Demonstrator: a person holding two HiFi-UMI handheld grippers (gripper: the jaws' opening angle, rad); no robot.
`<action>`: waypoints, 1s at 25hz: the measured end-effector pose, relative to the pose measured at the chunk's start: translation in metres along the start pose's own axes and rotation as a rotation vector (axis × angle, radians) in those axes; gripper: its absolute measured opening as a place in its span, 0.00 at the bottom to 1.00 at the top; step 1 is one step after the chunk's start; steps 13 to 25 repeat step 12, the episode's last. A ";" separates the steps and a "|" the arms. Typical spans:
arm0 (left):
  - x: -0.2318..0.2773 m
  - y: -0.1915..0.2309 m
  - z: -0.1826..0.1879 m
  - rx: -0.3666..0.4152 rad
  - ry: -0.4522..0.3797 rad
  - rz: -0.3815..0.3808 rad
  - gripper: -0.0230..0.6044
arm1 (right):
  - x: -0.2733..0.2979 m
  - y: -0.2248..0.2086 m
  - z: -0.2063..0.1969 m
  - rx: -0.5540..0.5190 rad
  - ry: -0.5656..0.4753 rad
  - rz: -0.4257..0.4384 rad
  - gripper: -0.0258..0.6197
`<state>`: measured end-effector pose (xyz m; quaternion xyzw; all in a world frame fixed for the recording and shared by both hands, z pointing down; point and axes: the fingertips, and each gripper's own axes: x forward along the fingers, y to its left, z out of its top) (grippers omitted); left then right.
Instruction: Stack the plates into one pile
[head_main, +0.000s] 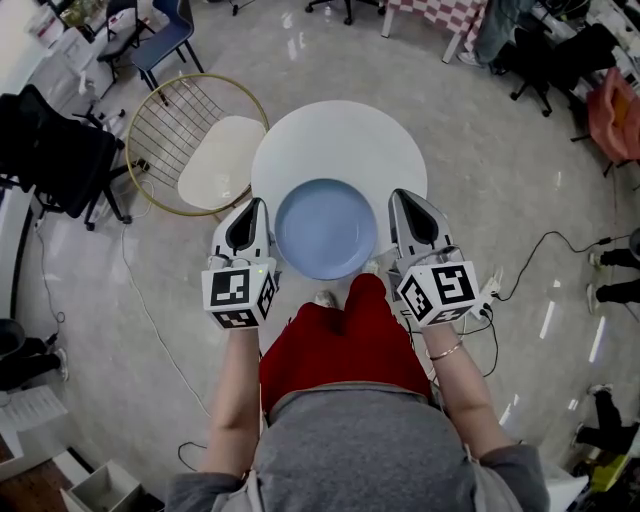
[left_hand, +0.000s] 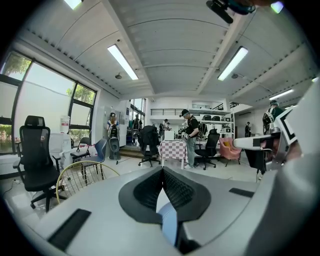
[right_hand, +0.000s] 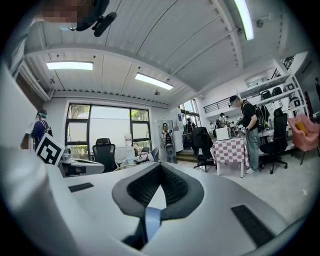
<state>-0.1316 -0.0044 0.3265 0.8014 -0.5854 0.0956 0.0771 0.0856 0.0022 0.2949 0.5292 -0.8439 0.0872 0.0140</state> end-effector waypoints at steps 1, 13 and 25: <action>-0.001 -0.001 0.001 0.002 -0.001 0.000 0.06 | -0.001 0.000 0.001 -0.003 -0.004 -0.001 0.08; -0.012 -0.004 0.010 0.032 -0.036 -0.010 0.06 | -0.012 0.005 0.002 -0.002 -0.030 0.004 0.08; -0.012 -0.004 0.010 0.032 -0.036 -0.010 0.06 | -0.012 0.005 0.002 -0.002 -0.030 0.004 0.08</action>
